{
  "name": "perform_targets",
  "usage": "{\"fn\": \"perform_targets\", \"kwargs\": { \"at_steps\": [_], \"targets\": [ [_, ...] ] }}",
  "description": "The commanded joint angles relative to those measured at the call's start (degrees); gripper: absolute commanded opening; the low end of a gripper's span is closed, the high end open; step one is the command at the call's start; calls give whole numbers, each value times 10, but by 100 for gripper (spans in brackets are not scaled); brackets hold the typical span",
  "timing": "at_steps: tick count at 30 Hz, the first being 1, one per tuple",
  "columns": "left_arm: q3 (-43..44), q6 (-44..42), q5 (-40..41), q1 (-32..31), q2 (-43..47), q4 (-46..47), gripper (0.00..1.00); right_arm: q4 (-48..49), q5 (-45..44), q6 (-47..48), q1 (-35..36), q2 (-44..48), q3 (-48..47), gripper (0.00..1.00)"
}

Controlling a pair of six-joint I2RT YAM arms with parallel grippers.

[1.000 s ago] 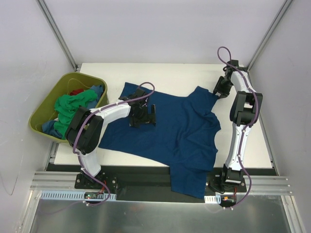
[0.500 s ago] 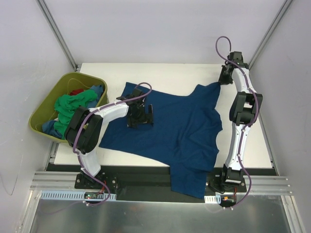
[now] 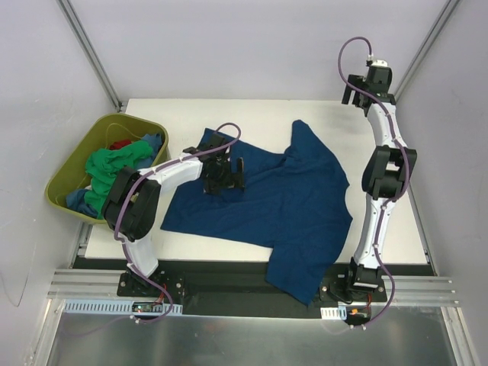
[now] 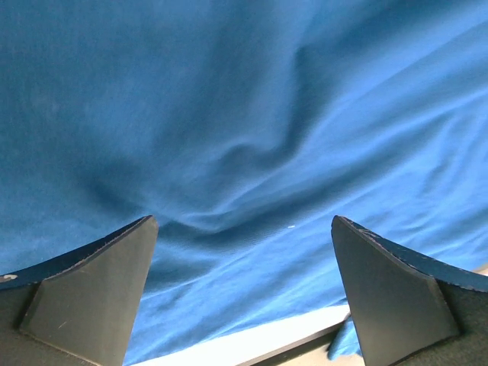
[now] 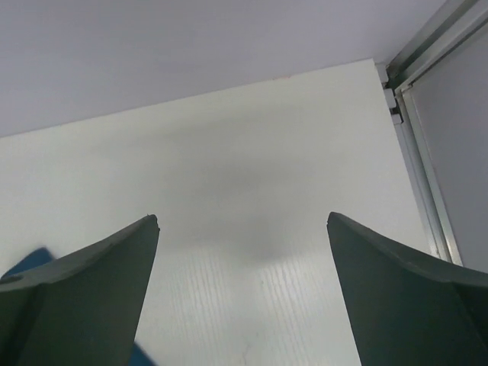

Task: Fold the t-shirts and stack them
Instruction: Flatten out the tshirt

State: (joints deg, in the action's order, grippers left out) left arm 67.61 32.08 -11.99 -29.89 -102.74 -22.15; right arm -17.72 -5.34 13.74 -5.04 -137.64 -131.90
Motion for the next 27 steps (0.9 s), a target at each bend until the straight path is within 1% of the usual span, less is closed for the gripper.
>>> {"fn": "perform_targets", "kwargs": {
  "at_steps": [1, 2, 3, 4, 5, 6, 7, 8, 9, 10, 11, 14, 15, 16, 17, 18, 20, 21, 23, 24, 25, 27],
  "targets": [
    [38, -21, 1, 3, 48, -3, 99, -100, -4, -48, 23, 181, 111, 97],
    [38, -23, 5, 3, 55, -4, 99, -115, -4, -63, 29, 217, 151, 97],
    [33, -23, 12, 3, 61, -3, 99, -124, 13, -81, 32, 290, 208, 97],
    [30, -24, 16, 3, 76, -3, 99, -130, 22, -119, 35, 328, 314, 97],
    [24, -20, 23, 3, 83, -3, 99, -130, 29, -138, 40, 404, 380, 97],
    [18, -20, 34, 4, 91, -3, 99, -126, 44, -168, 44, 437, 438, 97],
    [17, -23, 40, 4, 101, -3, 99, -117, 48, -206, 49, 466, 542, 97],
    [20, -26, 47, 8, 102, -4, 99, -113, 67, -215, 62, 512, 584, 97],
    [34, -30, 44, 11, 99, -3, 99, -109, 85, -221, 71, 528, 616, 97],
    [44, -35, 37, 16, 88, -3, 99, -109, 87, -231, 78, 540, 672, 97],
    [73, -39, 35, 21, 77, -3, 99, -108, 89, -239, 94, 551, 690, 97],
    [128, -53, 40, 33, 13, -6, 99, -115, 93, -240, 106, 533, 719, 97],
    [172, -55, 38, 36, -7, -9, 99, -129, 89, -237, 106, 523, 715, 97],
    [194, -55, 37, 40, -48, -11, 99, -133, 86, -233, 105, 514, 713, 97],
    [216, -53, 42, 40, -68, -16, 99, -137, 83, -228, 105, 493, 699, 97],
    [254, -48, 44, 40, -107, -25, 99, -147, 82, -221, 104, 481, 693, 97],
    [301, -46, 40, 40, -141, -30, 99, -153, 85, -214, 104, 443, 674, 97],
    [313, -44, 41, 40, -171, -32, 99, -154, 87, -209, 103, 430, 667, 97],
    [357, -47, 59, 41, -200, -37, 99, -159, 95, -206, 98, 384, 642, 97],
    [371, -47, 67, 42, -229, -46, 99, -162, 99, -203, 95, 368, 633, 97],
    [387, -44, 71, 47, -242, -52, 99, -166, 106, -202, 88, 334, 623, 97],
    [426, -35, 73, 55, -278, -65, 99, -181, 118, -201, 80, 303, 592, 97]
  ]
}}
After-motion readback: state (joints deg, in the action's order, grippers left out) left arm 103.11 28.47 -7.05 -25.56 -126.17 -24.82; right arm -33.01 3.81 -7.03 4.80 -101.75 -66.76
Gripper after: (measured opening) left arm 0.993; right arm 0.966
